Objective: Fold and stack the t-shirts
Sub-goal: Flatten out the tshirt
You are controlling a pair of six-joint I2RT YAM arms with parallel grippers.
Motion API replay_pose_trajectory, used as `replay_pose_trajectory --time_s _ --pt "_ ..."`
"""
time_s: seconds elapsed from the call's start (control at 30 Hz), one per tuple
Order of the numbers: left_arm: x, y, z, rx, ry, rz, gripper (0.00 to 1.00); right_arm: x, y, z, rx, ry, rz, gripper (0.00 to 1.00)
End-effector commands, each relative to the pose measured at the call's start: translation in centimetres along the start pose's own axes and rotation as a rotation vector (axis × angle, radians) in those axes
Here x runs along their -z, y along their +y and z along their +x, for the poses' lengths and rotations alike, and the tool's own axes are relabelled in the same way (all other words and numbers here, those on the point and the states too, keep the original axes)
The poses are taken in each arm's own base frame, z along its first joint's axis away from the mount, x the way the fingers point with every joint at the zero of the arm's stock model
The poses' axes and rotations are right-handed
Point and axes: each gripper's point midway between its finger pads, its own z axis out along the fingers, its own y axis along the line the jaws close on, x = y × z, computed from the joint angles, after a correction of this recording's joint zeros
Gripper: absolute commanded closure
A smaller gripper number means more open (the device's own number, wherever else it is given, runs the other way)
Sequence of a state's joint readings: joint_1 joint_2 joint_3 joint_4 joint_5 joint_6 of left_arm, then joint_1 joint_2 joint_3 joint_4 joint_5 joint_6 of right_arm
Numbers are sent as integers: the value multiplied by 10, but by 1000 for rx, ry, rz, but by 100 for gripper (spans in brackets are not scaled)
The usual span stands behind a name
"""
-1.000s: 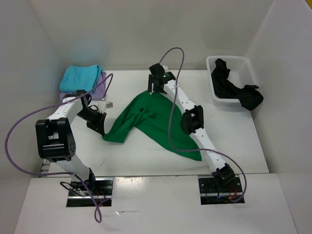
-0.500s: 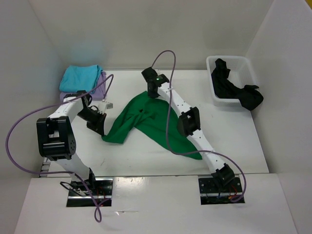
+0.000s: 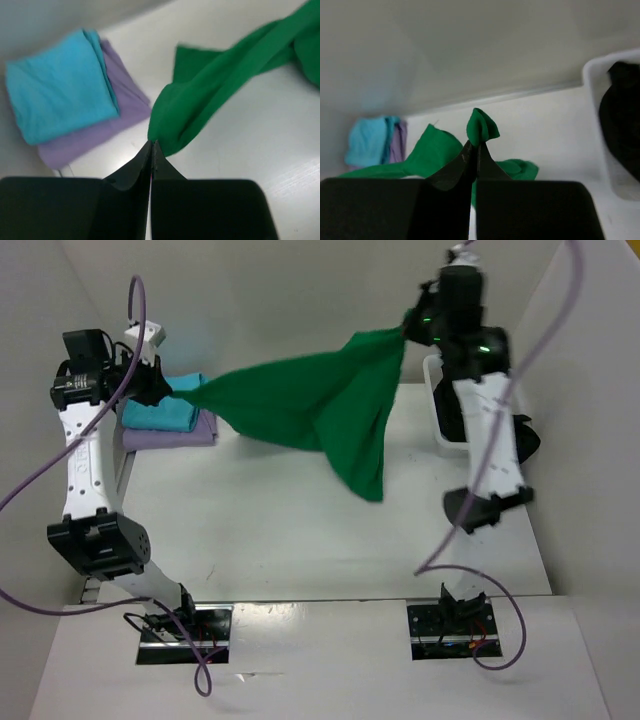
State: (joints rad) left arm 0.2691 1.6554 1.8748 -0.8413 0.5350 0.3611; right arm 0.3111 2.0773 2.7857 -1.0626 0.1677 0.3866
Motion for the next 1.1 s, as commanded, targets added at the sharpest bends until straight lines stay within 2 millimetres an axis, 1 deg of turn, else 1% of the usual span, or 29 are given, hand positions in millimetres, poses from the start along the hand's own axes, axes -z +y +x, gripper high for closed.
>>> replay_pose_trajectory --time_s 0.0,0.03,0.07,0.1,0.13,0.17,0.2,0.23,0.27,0.3,0.33,0.37,0.4,0.43,0.47,0.5,0.53,0.57,0.6,0.63,0.67,0.7,0.77,0.83,0.87,0.9,1.0,1.07 --pt "22 -42 -40 -30 -107 84 100 60 8 18 60 62 -61 100" --pt "26 -46 -36 -28 -104 85 100 62 7 36 68 93 -39 100" --pt "17 -55 -12 -4 -42 120 100 68 10 56 82 114 -16 100" --pt "14 -59 2 18 -11 133 100 55 -11 121 74 256 47 100" --pt "18 -63 14 18 16 130 100 82 -7 104 6 156 -17 100" --pt "15 -65 32 16 56 132 100 90 -7 124 -40 184 -59 100" --pt "6 -67 72 50 152 127 100 86 -32 190 -105 306 1 100" --pt "9 -71 91 58 197 120 100 106 -35 193 -165 272 -31 100" --pt "8 -74 114 64 249 118 100 112 -44 225 -198 332 -9 100" --pt "7 -81 161 71 354 125 100 116 -69 290 -264 454 77 100" --pt "5 -86 186 83 415 136 100 126 -73 302 -313 452 61 100" --pt "5 -90 205 84 452 140 100 135 -98 356 -335 548 126 93" --pt "4 -95 227 86 505 164 100 144 -95 375 -371 594 106 82" --pt "1 -101 250 85 548 196 100 151 -91 380 -442 592 92 72" --pt "-4 -98 259 89 575 191 100 157 -96 397 -466 621 116 53" --pt "-6 -94 264 95 598 174 100 160 -97 401 -486 630 138 48" --pt "-8 -93 270 100 621 173 100 163 -96 402 -512 630 152 46" --pt "-12 -97 282 110 652 209 100 169 -102 403 -520 630 182 42" --pt "-11 -99 287 124 675 222 100 172 -100 398 -509 604 185 42" --pt "-13 -100 290 130 686 228 100 176 -97 388 -537 569 172 42" --pt "-14 -100 292 135 694 233 100 180 -100 387 -536 560 183 42" --pt "-14 -100 292 126 693 236 100 179 -98 380 -553 533 175 42" --pt "-14 -100 292 126 693 236 100 181 -101 379 -550 526 184 42" --pt "-12 -98 290 117 688 223 100 183 -104 388 -555 557 223 40" --pt "-10 -97 286 113 681 219 100 187 -109 401 -537 605 273 40" --pt "-7 -97 288 114 696 216 100 191 -110 408 -536 630 299 40" --pt "-2 -92 281 79 677 183 100 208 -110 432 -530 700 362 33" --pt "1 -92 281 72 678 170 100 211 -115 448 -507 724 393 30"
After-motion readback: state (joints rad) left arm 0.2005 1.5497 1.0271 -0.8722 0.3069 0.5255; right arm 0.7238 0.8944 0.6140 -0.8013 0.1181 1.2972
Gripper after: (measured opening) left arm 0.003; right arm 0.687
